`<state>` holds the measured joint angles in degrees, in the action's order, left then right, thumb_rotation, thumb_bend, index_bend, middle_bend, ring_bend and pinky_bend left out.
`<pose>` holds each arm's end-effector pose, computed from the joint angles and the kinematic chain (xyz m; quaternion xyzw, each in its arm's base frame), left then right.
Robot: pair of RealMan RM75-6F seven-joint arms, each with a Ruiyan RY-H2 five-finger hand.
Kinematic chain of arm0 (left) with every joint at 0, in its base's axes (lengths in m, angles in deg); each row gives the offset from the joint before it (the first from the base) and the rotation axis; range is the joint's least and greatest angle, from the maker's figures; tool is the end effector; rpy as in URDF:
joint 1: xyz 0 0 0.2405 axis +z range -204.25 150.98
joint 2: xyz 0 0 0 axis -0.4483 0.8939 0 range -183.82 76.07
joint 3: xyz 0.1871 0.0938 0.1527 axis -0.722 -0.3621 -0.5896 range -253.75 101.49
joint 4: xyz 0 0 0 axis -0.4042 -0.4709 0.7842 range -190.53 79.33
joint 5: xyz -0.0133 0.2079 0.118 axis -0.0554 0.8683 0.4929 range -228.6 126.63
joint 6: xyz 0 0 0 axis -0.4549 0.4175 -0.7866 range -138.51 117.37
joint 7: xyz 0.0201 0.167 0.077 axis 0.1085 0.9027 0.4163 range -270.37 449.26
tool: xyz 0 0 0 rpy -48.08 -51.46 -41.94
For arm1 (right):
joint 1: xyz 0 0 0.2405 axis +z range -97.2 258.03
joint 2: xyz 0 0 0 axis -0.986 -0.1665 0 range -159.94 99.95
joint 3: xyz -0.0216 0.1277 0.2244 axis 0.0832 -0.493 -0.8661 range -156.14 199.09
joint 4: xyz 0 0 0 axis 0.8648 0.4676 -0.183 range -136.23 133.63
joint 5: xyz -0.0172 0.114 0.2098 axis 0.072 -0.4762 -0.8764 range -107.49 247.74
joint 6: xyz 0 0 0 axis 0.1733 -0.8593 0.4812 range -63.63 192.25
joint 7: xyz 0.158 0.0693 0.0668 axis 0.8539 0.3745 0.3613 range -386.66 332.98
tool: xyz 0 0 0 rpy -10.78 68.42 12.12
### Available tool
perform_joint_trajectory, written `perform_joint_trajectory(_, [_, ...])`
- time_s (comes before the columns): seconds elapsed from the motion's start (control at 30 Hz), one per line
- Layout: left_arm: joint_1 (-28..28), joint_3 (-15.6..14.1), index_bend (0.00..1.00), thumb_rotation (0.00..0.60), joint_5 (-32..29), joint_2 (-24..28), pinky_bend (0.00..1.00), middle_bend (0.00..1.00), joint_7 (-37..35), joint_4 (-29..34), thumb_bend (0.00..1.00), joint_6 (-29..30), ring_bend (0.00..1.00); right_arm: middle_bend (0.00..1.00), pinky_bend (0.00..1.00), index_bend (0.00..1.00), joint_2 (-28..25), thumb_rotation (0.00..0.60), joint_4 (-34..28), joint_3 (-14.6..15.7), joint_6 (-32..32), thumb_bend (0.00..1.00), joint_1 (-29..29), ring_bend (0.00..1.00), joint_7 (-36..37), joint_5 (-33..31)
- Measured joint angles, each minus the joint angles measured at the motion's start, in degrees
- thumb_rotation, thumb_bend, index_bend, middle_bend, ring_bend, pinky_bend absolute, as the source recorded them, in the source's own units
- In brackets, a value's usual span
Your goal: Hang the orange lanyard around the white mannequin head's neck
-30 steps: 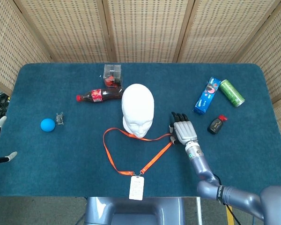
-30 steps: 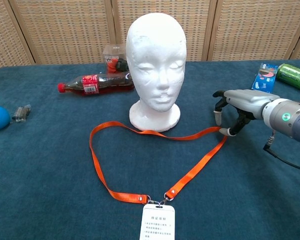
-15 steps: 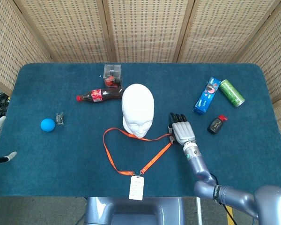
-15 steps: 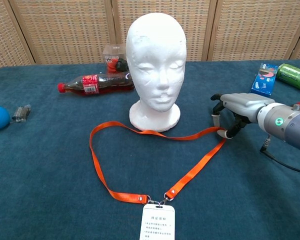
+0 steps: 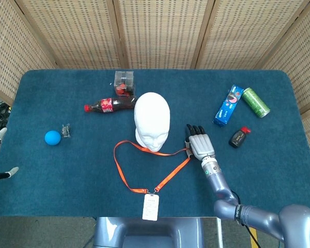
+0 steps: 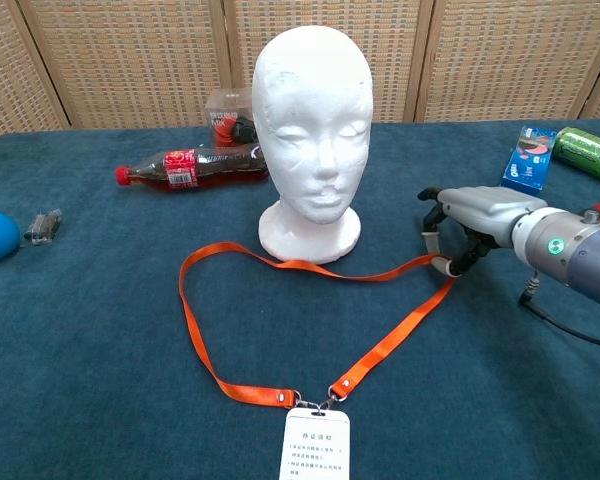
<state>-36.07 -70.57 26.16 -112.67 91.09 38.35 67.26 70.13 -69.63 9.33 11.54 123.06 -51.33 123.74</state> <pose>-0.3370 0.2614 0.1614 -0.5902 -0.3946 -0.3439 0.6146 -0.1859 -0.4130 -0.1007 0.7075 -0.4219 0.3068 0.4769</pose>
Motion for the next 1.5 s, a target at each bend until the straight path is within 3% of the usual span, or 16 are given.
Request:
perform_joint_trajectory(0.27, [-3.8,0.0,0.0,0.6,1.1,-1.8,0.0,0.0,-0.8,-1.2,0.0,-5.8,0.0,0.02,0.0,0.68,-3.1,0.6,-3.7,0.9,-1.1,0.68,-1.0,0.0,1.9,3.5])
perform_joint_trajectory(0.4, [-7.8,0.6,0.11,0.6,2.4,-3.9,0.0,0.0,-3.2,-3.1,0.05,-10.6,0.0,0.03,0.0,0.69,-4.8,0.6,-5.8,0.9,-1.1,0.69,-1.5,0.0,3.6,4.7])
perform_joint_trajectory(0.5, [-12.7,1.5,0.15,0.6,3.8,-7.5,0.0,0.0,-6.1,-6.5,0.12,-15.3,0.0,0.04,0.0,0.7,-5.8,0.6,-7.1,1.0,-1.1,0.69,-1.8,0.0,4.9,5.7])
perform_joint_trajectory(0.63, [-20.2,3.2,0.2,0.6,4.7,-15.8,0.0,0.0,-9.7,-13.9,0.21,-22.0,0.0,0.04,0.0,0.7,-6.6,0.6,-8.0,1.0,-1.2,0.69,-2.0,0.0,6.8,7.3])
perform_joint_trajectory(0.83, [-27.2,4.8,0.31,0.6,4.8,-25.3,0.0,0.0,-13.0,-22.9,0.24,-27.9,0.0,0.05,0.0,0.7,-7.1,0.6,-8.4,0.9,-1.0,0.69,-2.3,0.0,8.5,8.1])
perform_joint_trajectory(1.2, [-32.8,5.5,0.36,0.6,3.2,-34.0,0.0,0.0,-15.4,-32.5,0.35,-32.2,0.0,0.05,0.0,0.7,-7.2,0.6,-7.2,0.6,0.0,0.69,-2.0,0.0,9.6,8.1])
perform_joint_trajectory(1.5, [-35.9,5.5,0.41,0.6,0.6,-38.0,0.0,0.0,-15.8,-36.9,0.37,-36.7,0.0,0.05,0.0,0.71,-6.8,0.6,-6.0,0.4,1.0,0.69,-1.5,0.0,10.2,7.7])
